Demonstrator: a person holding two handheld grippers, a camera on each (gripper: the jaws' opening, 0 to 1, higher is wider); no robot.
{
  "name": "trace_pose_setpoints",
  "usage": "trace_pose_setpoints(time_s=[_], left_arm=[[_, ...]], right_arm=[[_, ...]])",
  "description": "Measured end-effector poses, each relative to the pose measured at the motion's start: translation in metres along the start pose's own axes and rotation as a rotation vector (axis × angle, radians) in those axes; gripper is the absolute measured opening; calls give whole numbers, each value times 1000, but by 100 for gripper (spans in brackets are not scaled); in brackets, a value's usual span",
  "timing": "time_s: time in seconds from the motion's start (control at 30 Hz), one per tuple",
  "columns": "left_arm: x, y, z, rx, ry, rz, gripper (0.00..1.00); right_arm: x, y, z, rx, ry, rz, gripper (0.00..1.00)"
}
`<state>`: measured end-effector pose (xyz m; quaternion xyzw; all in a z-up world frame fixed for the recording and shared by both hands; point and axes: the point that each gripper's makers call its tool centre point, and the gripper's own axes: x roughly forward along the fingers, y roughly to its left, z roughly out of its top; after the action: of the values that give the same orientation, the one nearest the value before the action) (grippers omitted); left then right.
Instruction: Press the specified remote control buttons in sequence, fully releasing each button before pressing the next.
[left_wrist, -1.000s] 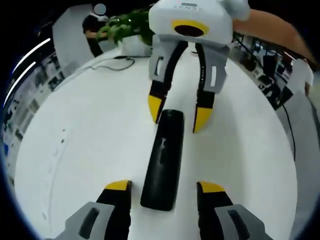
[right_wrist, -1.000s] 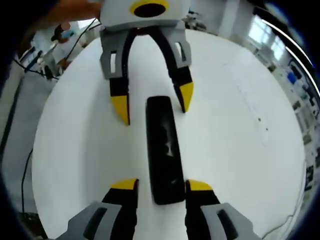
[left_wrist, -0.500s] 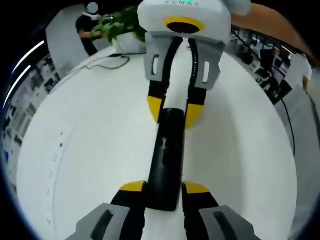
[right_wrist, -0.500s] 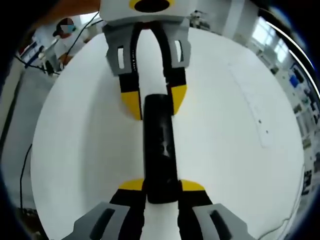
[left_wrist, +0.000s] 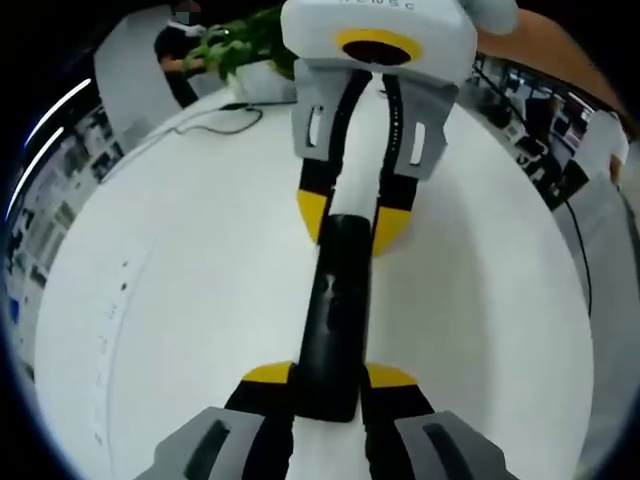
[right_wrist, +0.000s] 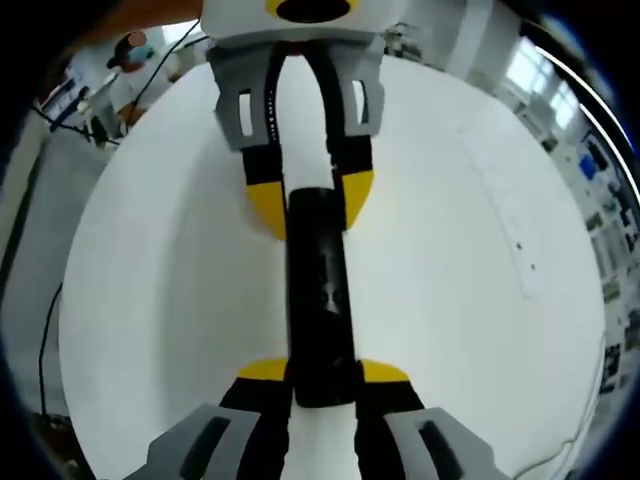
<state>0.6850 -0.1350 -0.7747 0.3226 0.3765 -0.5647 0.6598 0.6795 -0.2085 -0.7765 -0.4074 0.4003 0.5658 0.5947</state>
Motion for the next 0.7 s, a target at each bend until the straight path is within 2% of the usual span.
trace_pose_setpoints(time_s=[0.23,0.7], left_arm=[[0,-9,0,1,16,-8,24],[-12,-22,2,-1,11,5,24]], right_arm=[[-1,9,-2,-11,7,3,21],[-9,13,1,-2,-22,-16,21]])
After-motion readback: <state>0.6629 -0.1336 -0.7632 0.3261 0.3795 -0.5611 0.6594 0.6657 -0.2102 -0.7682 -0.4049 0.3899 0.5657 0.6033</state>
